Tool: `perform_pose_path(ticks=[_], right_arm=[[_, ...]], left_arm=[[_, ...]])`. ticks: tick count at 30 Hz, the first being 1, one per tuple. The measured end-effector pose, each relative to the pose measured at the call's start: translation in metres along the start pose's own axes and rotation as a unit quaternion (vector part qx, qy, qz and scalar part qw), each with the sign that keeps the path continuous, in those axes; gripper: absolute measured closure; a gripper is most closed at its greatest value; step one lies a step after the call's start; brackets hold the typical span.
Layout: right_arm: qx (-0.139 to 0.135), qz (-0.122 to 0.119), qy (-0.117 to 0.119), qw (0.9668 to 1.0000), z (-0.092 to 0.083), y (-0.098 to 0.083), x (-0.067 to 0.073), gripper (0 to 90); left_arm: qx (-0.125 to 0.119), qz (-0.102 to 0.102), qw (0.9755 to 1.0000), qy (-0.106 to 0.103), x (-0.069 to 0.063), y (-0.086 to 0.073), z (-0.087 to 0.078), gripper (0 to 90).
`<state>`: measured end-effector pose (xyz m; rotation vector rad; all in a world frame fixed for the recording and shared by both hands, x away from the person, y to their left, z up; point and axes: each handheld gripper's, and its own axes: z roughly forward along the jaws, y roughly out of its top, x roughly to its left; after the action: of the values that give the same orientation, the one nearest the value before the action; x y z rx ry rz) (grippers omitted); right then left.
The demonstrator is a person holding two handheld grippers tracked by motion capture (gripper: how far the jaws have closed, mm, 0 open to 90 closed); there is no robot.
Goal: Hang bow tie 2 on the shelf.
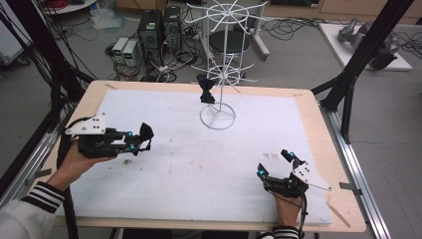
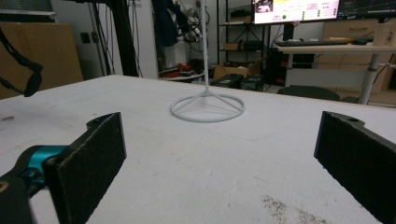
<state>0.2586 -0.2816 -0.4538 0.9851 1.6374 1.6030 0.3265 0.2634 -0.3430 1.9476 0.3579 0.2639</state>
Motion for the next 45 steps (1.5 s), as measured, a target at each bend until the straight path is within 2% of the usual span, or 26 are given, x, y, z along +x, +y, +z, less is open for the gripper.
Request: perform_pose_path(ticks=[8, 21, 36, 45], right_arm=[[0.001, 0.0, 0.0, 1.0, 0.0, 0.0, 0.0, 1.4], [0.001, 0.003, 0.001, 1.0, 0.0, 0.0, 0.0, 1.4], [0.002, 0.004, 0.001, 1.0, 0.0, 0.0, 0.0, 1.4], [0.002, 0.005, 0.001, 1.0, 0.0, 0.0, 0.0, 1.4]], left_arm=[[-0.025, -0.003, 0.9996, 0.011, 0.002, 0.009, 0.001, 75.8], [-0.041, -0.003, 0.9991, 0.014, 0.008, 0.028, 0.01, 75.8], [-0.069, -0.016, 0.9974, 0.011, 0.017, 0.051, 0.025, 75.8], [-0.07, -0.008, 0.9975, 0.002, 0.019, 0.065, 0.037, 75.9]])
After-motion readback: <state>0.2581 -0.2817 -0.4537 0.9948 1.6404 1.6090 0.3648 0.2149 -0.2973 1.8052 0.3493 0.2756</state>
